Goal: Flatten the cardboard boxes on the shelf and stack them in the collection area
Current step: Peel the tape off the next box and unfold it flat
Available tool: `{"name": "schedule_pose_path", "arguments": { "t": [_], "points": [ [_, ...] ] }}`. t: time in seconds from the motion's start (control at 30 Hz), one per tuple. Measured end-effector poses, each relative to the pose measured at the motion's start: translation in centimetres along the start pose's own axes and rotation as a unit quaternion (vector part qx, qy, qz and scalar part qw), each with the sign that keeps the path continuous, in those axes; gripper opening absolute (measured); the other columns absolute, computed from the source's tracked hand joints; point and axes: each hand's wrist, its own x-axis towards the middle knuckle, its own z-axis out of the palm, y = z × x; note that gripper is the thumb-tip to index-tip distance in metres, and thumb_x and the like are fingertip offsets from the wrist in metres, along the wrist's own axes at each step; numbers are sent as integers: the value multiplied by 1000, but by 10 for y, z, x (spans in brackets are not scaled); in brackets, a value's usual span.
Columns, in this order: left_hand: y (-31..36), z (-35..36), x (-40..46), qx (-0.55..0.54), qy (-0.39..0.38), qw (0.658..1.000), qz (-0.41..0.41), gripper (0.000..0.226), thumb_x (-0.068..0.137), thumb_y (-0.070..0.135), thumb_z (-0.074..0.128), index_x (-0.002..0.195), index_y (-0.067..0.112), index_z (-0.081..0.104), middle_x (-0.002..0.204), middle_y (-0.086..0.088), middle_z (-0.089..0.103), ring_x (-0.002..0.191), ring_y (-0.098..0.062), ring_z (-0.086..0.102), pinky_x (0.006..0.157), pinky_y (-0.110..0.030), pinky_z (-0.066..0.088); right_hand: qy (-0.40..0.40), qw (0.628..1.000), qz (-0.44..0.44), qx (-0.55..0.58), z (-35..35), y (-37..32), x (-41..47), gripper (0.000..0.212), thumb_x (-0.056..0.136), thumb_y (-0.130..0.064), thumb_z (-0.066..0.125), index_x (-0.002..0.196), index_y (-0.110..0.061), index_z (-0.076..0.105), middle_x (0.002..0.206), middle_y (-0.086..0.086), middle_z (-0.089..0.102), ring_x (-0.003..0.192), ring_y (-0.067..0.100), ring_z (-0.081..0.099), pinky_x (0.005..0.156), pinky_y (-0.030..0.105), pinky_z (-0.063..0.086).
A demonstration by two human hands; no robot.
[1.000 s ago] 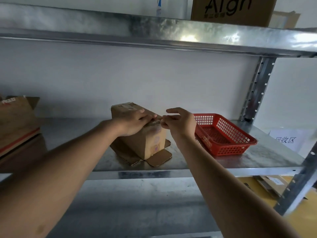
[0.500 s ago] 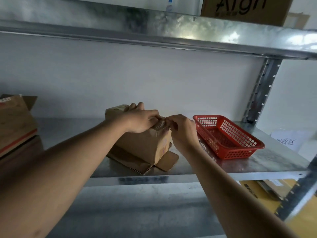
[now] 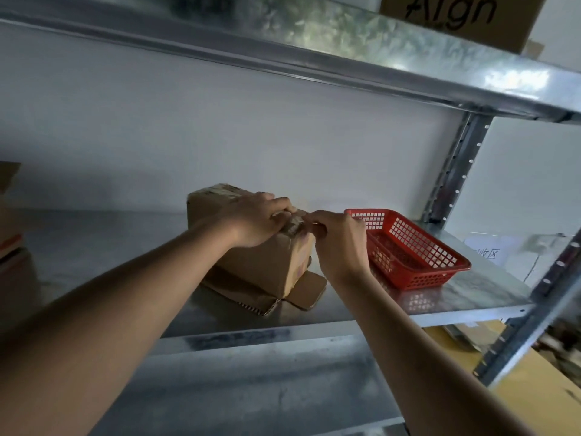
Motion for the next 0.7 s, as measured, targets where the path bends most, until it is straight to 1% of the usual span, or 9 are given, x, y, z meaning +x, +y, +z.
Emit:
{"name": "schedule_pose_path", "arguments": {
  "t": [0.1, 0.13, 0.3, 0.43, 0.5, 0.57, 0.63, 0.67, 0.7],
  "points": [
    [-3, 0, 2, -10, -3, 1000, -3, 37, 106, 51, 31, 135, 47, 55, 148, 5, 49, 131, -19, 49, 106, -48, 44, -19, 999, 35, -18, -3, 4, 4, 24, 90, 1, 62, 92, -13, 82, 84, 9, 78, 76, 30, 71, 68, 43, 57],
    [-3, 0, 3, -14, -5, 1000, -2, 36, 106, 52, 32, 133, 48, 55, 148, 6, 48, 132, -19, 49, 106, -48, 44, -22, 998, 49, -12, -3, 5, 5, 22, 90, 0, 65, 91, -13, 82, 83, 8, 78, 76, 29, 72, 69, 43, 57],
    [-3, -1, 8, -51, 3, 999, -4, 30, 104, 51, 43, 123, 45, 64, 143, 9, 54, 130, -16, 52, 107, -48, 44, 7, 986, 145, 83, -7, 5, 5, 23, 84, -5, 77, 84, -27, 84, 75, -15, 77, 71, -1, 71, 73, 33, 61],
    [-1, -3, 20, -172, 6, 985, -28, 16, 98, 48, 62, 91, 40, 73, 125, 18, 69, 118, -10, 61, 110, -45, 45, 16, 974, 178, 137, -7, 8, 3, 22, 83, -14, 84, 77, -35, 81, 75, -23, 75, 75, -6, 72, 76, 34, 62],
    [-3, -1, 25, -183, 21, 982, -32, 14, 95, 47, 68, 84, 40, 74, 116, 21, 72, 113, -7, 64, 109, -44, 47, 20, 975, 173, 139, -7, 10, 1, 23, 83, -15, 84, 77, -36, 80, 77, -23, 76, 77, -5, 72, 76, 36, 62],
    [-10, 3, 30, -197, 30, 980, -27, 6, 91, 44, 73, 89, 42, 78, 109, 29, 72, 111, 2, 63, 108, -39, 47, 30, 980, 147, 133, -5, 13, -3, 20, 85, -14, 82, 80, -34, 82, 79, -21, 76, 76, -4, 72, 73, 33, 61],
    [-18, 7, 30, -213, 44, 976, -16, 9, 89, 42, 77, 96, 45, 81, 97, 46, 65, 103, 20, 58, 97, -24, 45, 41, 990, 90, 100, -6, 14, -7, 20, 88, -12, 79, 82, -30, 83, 79, -18, 77, 68, -1, 70, 70, 21, 57],
    [-20, 7, 30, -218, 51, 975, -12, 11, 89, 43, 77, 98, 47, 80, 91, 54, 59, 98, 29, 52, 90, -17, 40, 50, 994, 55, 80, -7, 14, -9, 20, 89, -11, 78, 83, -29, 83, 79, -15, 78, 64, 1, 70, 68, 19, 56],
    [-22, 8, 31, -221, 56, 974, -8, 13, 88, 44, 77, 99, 49, 79, 89, 58, 54, 94, 35, 48, 84, -14, 35, 60, 996, 23, 63, -8, 15, -10, 19, 90, -9, 76, 84, -27, 83, 79, -11, 78, 63, 5, 70, 65, 27, 58]
  ]
}}
